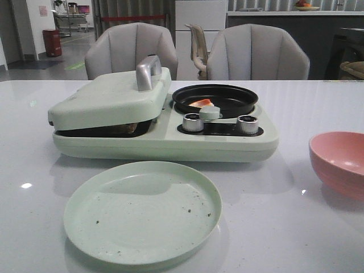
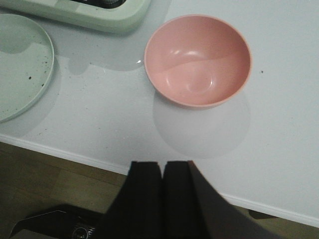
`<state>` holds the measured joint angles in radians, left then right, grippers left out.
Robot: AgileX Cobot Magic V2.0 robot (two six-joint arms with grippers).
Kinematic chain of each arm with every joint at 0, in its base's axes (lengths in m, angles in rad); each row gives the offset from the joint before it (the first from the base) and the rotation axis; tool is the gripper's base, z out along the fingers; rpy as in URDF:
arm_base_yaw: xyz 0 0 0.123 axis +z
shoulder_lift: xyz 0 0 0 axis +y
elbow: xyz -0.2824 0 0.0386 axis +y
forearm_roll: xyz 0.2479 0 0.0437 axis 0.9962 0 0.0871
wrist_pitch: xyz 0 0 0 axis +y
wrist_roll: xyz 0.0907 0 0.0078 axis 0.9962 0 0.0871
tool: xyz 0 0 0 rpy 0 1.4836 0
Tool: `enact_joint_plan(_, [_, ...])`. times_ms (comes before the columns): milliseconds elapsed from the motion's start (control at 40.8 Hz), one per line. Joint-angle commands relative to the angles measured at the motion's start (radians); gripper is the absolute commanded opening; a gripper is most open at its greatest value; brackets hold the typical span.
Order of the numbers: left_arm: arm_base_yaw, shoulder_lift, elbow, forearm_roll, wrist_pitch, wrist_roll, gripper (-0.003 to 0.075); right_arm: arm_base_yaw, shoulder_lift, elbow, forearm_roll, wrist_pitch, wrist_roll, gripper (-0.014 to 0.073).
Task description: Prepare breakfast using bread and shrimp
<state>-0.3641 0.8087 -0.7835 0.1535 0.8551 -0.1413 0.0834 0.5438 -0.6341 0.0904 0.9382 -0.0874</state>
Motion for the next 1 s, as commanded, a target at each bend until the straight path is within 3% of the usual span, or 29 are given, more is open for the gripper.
enact_joint_plan(0, [-0.005, -0.004, -0.026, 0.004, -0.043, -0.021, 0.0109, -0.001, 0.001, -0.026, -0.003, -0.080, 0.003, 0.0044])
enact_joint_plan(539, [-0.005, -0.021, -0.024, 0.001, -0.046, -0.021, 0.0109, -0.001, 0.001, -0.026, 0.001, -0.070, 0.003, 0.0044])
enact_joint_plan(686, [0.069, -0.106, -0.015, 0.036, -0.059, -0.021, 0.0109, -0.001, 0.001, -0.026, 0.001, -0.069, 0.003, 0.0044])
enact_joint_plan(809, [0.175, -0.233, 0.057, -0.007, -0.220, -0.018, 0.0109, -0.001, 0.001, -0.026, 0.002, -0.069, 0.003, 0.0044])
enact_joint_plan(980, [0.268, -0.412, 0.283, -0.073, -0.514, 0.008, 0.0109, -0.001, 0.001, -0.026, 0.002, -0.069, 0.003, 0.0044])
